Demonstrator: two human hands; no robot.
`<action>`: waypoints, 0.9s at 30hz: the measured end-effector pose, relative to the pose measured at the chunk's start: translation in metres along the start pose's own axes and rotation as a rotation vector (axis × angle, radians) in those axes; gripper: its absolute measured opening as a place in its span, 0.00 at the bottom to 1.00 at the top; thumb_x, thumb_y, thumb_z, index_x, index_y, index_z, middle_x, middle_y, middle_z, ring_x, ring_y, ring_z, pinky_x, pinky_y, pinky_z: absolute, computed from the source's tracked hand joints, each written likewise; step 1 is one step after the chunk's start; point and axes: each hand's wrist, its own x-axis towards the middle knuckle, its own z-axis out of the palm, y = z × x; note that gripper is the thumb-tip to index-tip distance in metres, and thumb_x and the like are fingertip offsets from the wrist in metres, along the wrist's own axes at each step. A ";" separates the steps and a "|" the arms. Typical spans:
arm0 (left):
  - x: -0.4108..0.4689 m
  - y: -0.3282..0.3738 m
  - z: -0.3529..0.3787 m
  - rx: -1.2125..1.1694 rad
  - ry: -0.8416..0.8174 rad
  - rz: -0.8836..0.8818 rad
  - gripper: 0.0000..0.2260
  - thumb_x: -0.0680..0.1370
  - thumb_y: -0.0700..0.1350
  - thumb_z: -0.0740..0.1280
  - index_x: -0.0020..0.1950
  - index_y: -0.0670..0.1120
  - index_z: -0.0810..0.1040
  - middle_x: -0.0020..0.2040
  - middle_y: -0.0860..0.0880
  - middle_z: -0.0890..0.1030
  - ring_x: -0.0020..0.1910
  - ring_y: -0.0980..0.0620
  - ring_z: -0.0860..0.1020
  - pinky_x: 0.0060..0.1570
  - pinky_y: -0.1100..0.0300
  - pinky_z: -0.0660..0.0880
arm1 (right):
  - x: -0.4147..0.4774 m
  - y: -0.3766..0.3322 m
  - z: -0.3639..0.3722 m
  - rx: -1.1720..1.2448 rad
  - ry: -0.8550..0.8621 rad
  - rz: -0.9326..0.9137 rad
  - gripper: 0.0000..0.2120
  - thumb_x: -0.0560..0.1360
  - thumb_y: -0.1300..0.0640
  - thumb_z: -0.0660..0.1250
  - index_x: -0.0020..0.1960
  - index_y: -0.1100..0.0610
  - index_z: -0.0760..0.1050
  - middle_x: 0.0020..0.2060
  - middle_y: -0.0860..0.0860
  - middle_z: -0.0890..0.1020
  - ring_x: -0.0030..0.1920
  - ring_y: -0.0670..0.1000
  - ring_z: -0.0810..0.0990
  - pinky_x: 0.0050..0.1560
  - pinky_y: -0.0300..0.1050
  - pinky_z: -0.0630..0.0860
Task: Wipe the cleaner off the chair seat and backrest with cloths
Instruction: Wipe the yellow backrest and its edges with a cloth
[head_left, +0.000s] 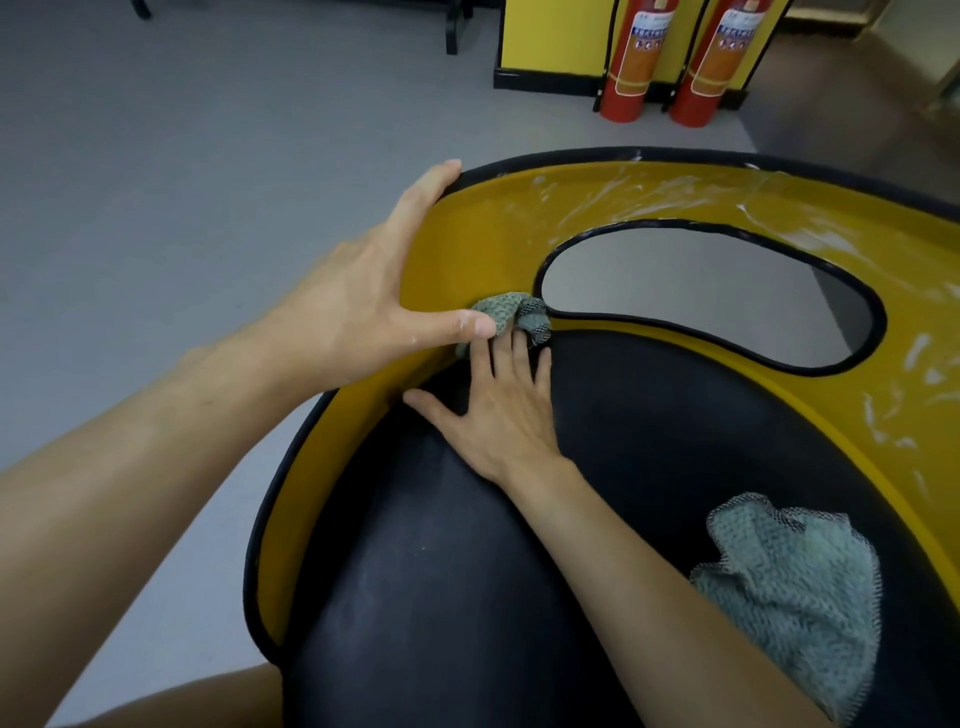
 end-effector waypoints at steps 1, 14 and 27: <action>0.000 -0.001 0.000 0.006 0.002 -0.002 0.48 0.70 0.64 0.72 0.81 0.62 0.46 0.81 0.56 0.59 0.76 0.50 0.64 0.71 0.55 0.64 | 0.001 -0.001 -0.003 0.023 0.008 -0.003 0.50 0.73 0.21 0.46 0.82 0.56 0.45 0.81 0.59 0.48 0.81 0.58 0.42 0.78 0.65 0.41; 0.002 -0.005 -0.001 -0.017 -0.013 0.005 0.46 0.71 0.66 0.73 0.80 0.65 0.46 0.78 0.56 0.64 0.72 0.49 0.71 0.69 0.45 0.71 | 0.014 -0.002 -0.014 0.092 0.188 0.062 0.46 0.77 0.26 0.50 0.82 0.54 0.43 0.82 0.57 0.46 0.81 0.57 0.43 0.79 0.64 0.43; 0.001 -0.003 0.002 0.025 0.016 0.005 0.46 0.73 0.63 0.73 0.81 0.62 0.46 0.58 0.56 0.80 0.48 0.65 0.78 0.48 0.69 0.73 | 0.030 -0.036 -0.065 0.190 0.341 0.070 0.49 0.74 0.27 0.46 0.82 0.59 0.40 0.81 0.59 0.39 0.80 0.60 0.38 0.79 0.59 0.38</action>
